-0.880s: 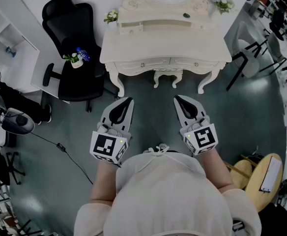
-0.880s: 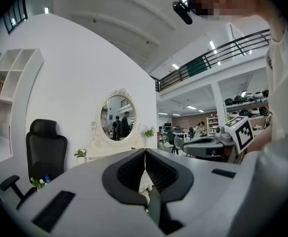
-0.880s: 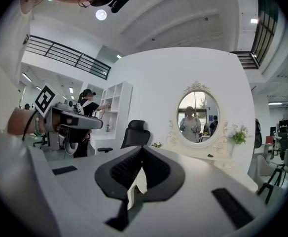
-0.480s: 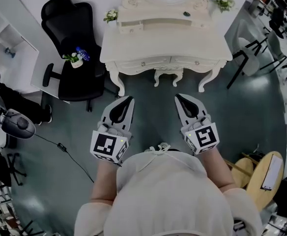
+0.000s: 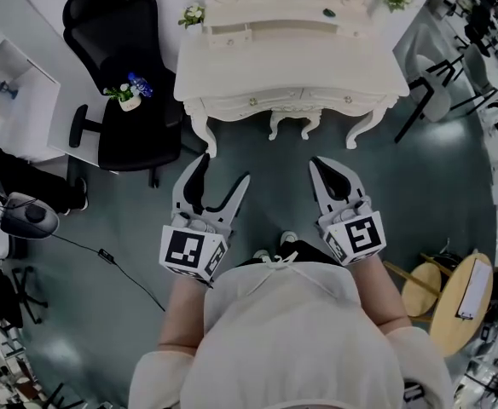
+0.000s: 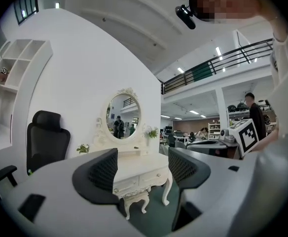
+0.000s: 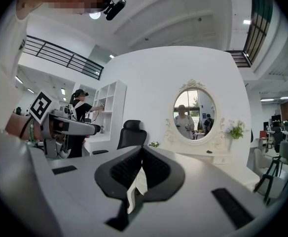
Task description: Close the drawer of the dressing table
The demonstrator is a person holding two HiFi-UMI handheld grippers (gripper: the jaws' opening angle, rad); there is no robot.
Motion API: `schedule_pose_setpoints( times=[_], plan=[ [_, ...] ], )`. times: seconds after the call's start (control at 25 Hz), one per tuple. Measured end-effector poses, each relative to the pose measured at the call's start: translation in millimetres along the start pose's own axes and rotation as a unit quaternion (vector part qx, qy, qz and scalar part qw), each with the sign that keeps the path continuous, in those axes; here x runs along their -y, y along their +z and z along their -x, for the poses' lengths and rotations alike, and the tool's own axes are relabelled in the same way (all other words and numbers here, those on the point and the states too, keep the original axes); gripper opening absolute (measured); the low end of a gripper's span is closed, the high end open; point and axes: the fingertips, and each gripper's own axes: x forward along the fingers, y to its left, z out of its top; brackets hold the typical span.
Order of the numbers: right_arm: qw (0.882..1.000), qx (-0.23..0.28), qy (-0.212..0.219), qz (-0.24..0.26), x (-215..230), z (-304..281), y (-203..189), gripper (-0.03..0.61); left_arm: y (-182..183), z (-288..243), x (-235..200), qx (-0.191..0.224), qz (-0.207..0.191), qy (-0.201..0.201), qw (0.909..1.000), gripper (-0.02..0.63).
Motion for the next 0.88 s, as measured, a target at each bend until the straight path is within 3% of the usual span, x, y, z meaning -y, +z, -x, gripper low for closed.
schedule_pose_setpoints(
  times=[0.4, 0.88],
  plan=[
    [1.000, -0.005, 0.030, -0.005, 50, -72, -17, 0.006, -16, -63, -42, -0.037, -0.020, 0.038, 0.9984, 0.318],
    [0.997, 0.001, 0.077, 0.005, 206, -203, -10, 0.006, -4, -232, -93, -0.037, -0.021, 0.114, 0.9926, 0.318]
  ],
)
